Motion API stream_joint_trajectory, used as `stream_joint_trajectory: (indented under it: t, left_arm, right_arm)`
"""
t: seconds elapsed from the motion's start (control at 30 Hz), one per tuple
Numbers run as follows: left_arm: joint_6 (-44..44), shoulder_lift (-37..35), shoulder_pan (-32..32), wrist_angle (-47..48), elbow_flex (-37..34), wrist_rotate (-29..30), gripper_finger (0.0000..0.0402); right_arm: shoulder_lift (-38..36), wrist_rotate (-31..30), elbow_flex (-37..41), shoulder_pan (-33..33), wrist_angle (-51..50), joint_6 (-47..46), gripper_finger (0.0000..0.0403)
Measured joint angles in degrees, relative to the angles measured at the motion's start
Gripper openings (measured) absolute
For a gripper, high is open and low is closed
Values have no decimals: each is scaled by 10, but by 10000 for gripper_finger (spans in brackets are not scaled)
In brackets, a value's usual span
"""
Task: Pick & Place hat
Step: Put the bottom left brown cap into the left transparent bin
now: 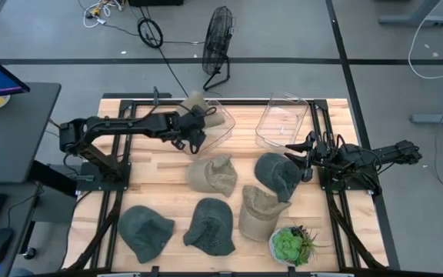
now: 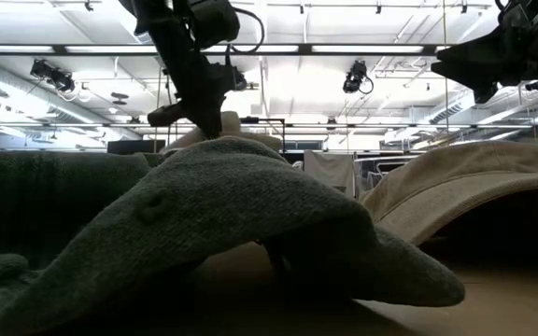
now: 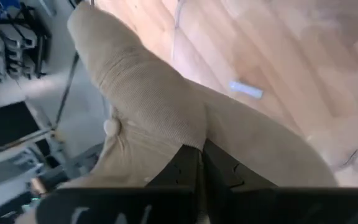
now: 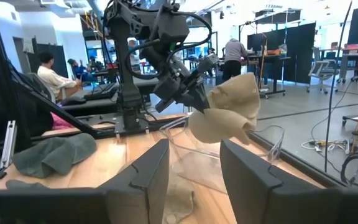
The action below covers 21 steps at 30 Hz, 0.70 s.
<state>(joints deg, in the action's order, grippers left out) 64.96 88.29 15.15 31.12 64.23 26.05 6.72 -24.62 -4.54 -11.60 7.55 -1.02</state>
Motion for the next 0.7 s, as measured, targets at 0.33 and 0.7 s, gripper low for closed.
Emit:
stream_joint_trajectory:
  t: [0.33,0.7]
  left_arm:
    - [-74,0,-12,20,0,-110,14]
    - [-194,64,24,56,3,-197,20]
  right_arm:
    - [0,0,0,0,0,0,149]
    - [0,0,0,0,-10,-40,149]
